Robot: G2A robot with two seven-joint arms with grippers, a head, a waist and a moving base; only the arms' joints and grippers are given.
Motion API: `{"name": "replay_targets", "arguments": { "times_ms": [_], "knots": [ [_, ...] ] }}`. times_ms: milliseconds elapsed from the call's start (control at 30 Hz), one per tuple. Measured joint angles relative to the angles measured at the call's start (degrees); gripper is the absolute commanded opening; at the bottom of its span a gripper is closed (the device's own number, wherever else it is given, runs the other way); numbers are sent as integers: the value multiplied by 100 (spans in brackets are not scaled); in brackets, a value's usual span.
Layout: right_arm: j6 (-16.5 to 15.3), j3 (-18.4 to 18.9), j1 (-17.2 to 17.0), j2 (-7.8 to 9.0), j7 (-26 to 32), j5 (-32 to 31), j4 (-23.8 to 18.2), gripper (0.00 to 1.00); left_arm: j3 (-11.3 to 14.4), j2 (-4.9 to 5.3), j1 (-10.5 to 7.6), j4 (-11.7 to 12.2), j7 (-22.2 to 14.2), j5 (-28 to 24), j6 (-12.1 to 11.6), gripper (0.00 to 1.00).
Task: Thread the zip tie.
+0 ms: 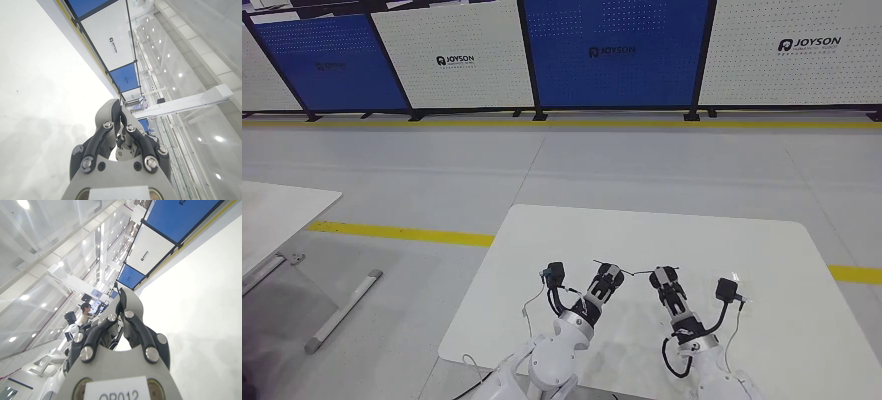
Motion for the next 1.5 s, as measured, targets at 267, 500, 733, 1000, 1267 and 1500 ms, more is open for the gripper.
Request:
{"name": "replay_targets", "arguments": {
  "times_ms": [267,500,733,1000,1267,1500],
  "knots": [
    [10,51,-73,-1,-21,-33,-24,0,52,18,38,48,-116,579,-38,0],
    [228,40,-51,-3,61,-210,-19,0,51,13,47,48,-98,610,-49,0],
    [225,40,-52,-3,59,-205,-19,0,47,17,24,101,-54,779,-23,0],
    [261,57,-74,-4,68,-191,-51,0,153,10,-44,239,117,1593,173,0],
    [270,56,-84,-4,69,-192,-56,0,147,6,-40,228,112,1565,162,0],
    [313,45,-150,-10,38,-271,-112,0,147,7,-40,228,112,1566,162,0]
  ]
}}
